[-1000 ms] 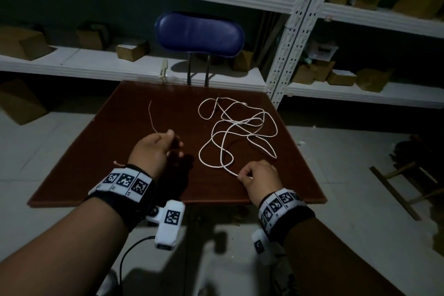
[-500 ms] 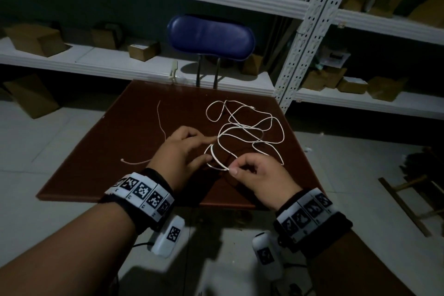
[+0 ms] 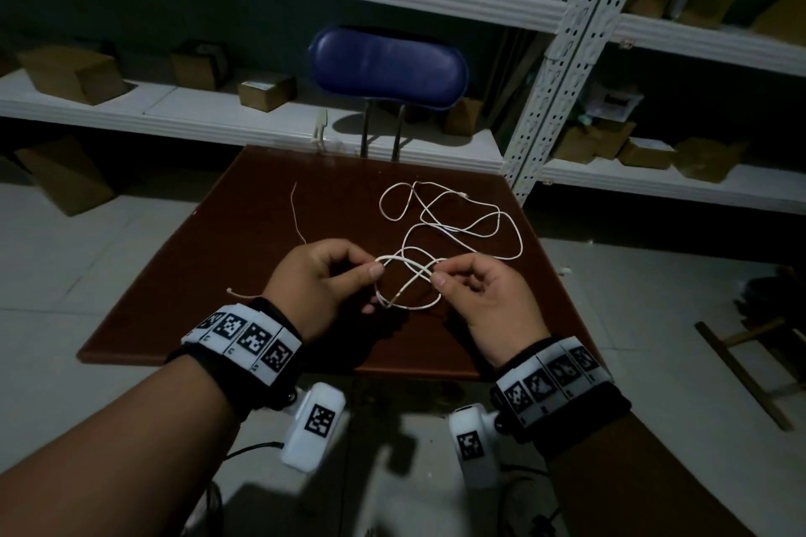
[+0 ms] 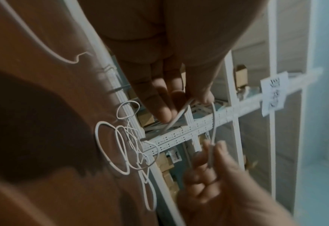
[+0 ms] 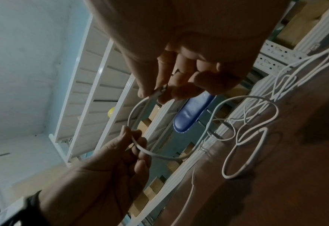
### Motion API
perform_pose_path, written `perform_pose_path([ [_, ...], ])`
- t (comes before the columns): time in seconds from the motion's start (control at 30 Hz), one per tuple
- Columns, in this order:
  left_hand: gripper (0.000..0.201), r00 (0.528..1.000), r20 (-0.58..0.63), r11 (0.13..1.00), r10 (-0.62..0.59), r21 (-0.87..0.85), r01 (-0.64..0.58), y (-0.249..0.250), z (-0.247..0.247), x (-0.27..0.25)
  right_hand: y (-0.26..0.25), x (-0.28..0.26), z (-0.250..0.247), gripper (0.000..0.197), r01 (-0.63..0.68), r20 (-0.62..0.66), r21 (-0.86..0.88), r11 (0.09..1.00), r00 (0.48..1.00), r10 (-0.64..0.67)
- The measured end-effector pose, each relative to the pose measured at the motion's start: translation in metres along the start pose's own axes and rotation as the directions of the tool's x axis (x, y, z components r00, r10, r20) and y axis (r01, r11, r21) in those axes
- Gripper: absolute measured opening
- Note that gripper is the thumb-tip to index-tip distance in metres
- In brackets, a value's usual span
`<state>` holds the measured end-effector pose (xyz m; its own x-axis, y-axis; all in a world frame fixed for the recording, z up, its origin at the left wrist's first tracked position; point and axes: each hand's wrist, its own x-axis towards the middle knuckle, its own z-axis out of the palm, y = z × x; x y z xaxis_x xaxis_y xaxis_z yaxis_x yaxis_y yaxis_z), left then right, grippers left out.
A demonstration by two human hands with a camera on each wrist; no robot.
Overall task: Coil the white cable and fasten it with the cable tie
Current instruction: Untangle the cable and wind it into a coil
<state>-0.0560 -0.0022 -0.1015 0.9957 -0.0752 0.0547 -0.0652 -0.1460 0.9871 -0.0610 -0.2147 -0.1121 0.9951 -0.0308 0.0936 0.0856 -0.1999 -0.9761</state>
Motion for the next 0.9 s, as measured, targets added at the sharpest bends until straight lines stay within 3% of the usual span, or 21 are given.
perform_pose_path([
  [0.1,0.01,0.993,-0.048,0.982,-0.106,-0.165,0.097,0.002,0.0,0.001,0.004,0.002,0.003,0.006,-0.067,-0.059,0.017,0.998,0.996,0.068],
  [0.2,0.013,0.97,-0.104,0.935,-0.219,-0.307,0.179,-0.001,-0.003,0.006,0.01,0.004,0.006,0.028,-0.269,-0.136,0.008,0.963,0.954,0.268],
  [0.3,0.015,0.957,-0.076,0.875,-0.279,-0.43,0.221,0.0,-0.002,0.006,0.012,0.0,0.018,0.041,-0.555,0.016,0.251,0.793,0.821,0.57],
  [0.4,0.014,0.944,-0.022,0.817,-0.329,-0.507,0.273,0.002,0.001,0.005,0.014,-0.004,0.031,0.05,-0.647,0.195,0.474,0.598,0.739,0.645],
  [0.47,0.014,0.931,0.045,0.789,-0.363,-0.515,0.333,0.004,0.0,0.003,0.017,-0.002,0.034,0.052,-0.623,0.249,0.598,0.504,0.742,0.622],
  [0.53,0.013,0.914,0.115,0.781,-0.389,-0.485,0.393,0.006,-0.002,-0.001,0.018,0.002,0.034,0.052,-0.589,0.266,0.649,0.481,0.768,0.583],
  [0.73,0.011,0.886,0.137,0.809,-0.444,-0.365,0.461,0.008,-0.009,-0.005,0.014,0.008,0.033,0.031,-0.473,0.147,0.678,0.563,0.837,0.526],
  [0.9,0.014,0.904,0.082,0.89,-0.42,-0.156,0.428,0.012,-0.016,-0.007,0.01,0.01,0.024,0.033,-0.479,0.143,0.567,0.67,0.859,0.492],
])
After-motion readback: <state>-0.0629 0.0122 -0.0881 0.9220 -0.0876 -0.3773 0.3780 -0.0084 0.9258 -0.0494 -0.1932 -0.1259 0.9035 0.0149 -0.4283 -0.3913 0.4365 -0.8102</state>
